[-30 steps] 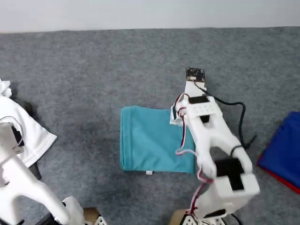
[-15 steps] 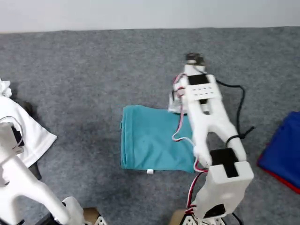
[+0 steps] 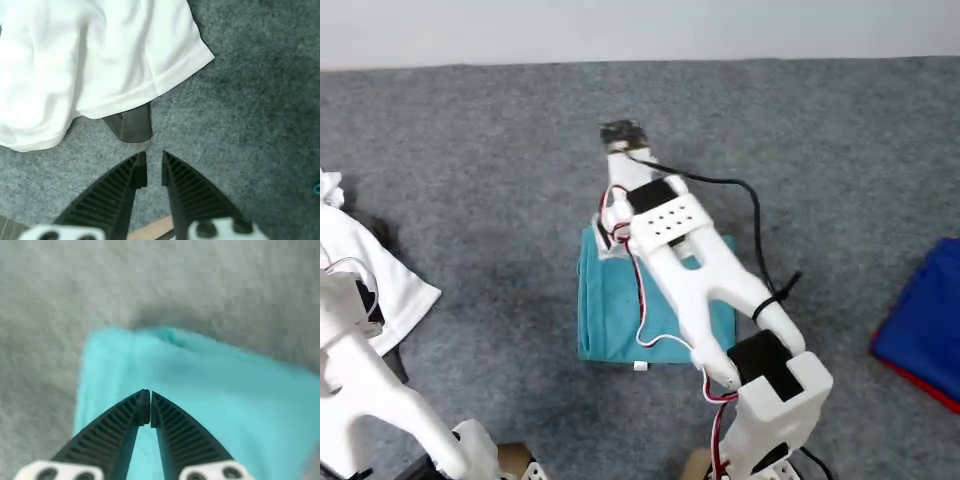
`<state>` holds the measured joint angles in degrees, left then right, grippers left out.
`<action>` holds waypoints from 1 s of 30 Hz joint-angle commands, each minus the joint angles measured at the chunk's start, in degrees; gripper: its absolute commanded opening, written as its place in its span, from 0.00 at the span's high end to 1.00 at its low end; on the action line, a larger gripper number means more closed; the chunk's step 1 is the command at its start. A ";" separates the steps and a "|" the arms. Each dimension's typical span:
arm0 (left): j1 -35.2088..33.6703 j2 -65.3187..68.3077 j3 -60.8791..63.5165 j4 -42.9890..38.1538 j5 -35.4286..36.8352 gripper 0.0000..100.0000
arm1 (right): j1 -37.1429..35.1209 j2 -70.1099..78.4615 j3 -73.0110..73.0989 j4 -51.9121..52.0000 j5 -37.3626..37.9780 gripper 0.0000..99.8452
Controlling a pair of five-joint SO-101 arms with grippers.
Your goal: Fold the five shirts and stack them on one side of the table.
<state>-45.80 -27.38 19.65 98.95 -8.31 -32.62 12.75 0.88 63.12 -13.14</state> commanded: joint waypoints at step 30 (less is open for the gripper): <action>0.09 -1.85 -0.48 0.62 0.18 0.94 | 0.57 4.88 -30.42 26.59 -6.59 0.99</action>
<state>-45.80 -27.38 19.65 98.95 -8.31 -33.14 22.77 -26.29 82.37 -15.16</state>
